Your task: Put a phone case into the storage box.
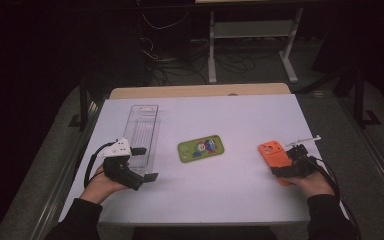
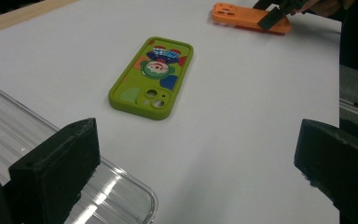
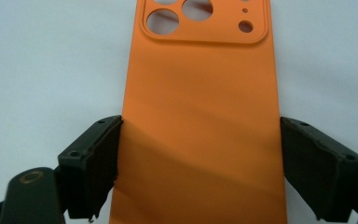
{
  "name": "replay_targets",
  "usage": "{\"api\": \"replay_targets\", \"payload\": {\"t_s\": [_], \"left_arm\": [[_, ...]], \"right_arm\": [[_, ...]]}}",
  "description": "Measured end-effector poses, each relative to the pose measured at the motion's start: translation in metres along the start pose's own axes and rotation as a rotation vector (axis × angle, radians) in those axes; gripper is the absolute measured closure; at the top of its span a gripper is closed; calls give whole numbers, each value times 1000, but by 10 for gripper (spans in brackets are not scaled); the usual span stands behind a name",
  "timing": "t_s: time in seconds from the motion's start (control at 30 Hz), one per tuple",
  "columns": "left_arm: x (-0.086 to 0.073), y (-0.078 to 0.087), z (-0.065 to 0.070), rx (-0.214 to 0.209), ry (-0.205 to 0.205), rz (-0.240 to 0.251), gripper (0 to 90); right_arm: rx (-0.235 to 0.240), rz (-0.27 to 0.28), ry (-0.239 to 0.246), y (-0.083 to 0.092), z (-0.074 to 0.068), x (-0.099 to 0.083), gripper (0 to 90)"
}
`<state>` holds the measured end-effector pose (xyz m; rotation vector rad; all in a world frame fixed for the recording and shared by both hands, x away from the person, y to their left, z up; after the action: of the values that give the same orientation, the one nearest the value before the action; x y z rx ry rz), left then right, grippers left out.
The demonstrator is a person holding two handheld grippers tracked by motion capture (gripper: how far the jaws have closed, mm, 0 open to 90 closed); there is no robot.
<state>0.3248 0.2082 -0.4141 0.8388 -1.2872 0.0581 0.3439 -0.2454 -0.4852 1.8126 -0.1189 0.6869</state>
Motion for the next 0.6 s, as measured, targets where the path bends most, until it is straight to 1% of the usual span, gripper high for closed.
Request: {"api": "replay_targets", "payload": {"t_s": [0.03,0.07,0.1,0.13,0.17,0.2,0.23,0.27,0.3,0.37,0.4,0.43,0.6], "left_arm": [[1,0,0,-2,1,0,0],[2,1,-1,1,-4,-2,0],[3,0,-1,-1,0,3,0],[4,0,-1,0,7,10,0],[4,0,-1,1,3,6,0],[5,0,-2,0,-1,6,0],[6,0,-1,-1,3,8,0],[7,0,-1,-3,5,11,0],[8,0,-1,-3,10,12,0],[10,-1,-2,-2,11,21,0],[10,-1,-2,-3,13,16,0],[11,-1,-3,-6,4,14,0],[20,-2,-4,-7,-3,21,0]], "right_arm": [[4,2,6,1,-1,1,153],[10,1,-4,2,-2,2,153],[7,13,11,2,-1,4,153],[15,11,3,3,-2,4,153],[19,9,2,4,-2,5,153],[21,15,11,4,-2,6,154],[22,20,17,4,-2,6,153],[31,13,0,6,-4,6,154],[27,24,22,6,-2,8,154],[32,27,26,8,-4,11,154],[31,33,35,10,-4,13,154],[34,38,42,11,-5,14,154],[38,68,75,18,-8,24,154]]}}
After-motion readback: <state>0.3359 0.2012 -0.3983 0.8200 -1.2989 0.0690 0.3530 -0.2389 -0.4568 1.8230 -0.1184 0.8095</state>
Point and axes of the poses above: each handheld gripper's, and its own axes: y roughly backward along the jaws, x roughly out of its top, z roughly to its right, the point moved 6 cm from there along -y, roughly forward along the jaws, and after that the axes turned 8 degrees about x, right-handed, at the moved point
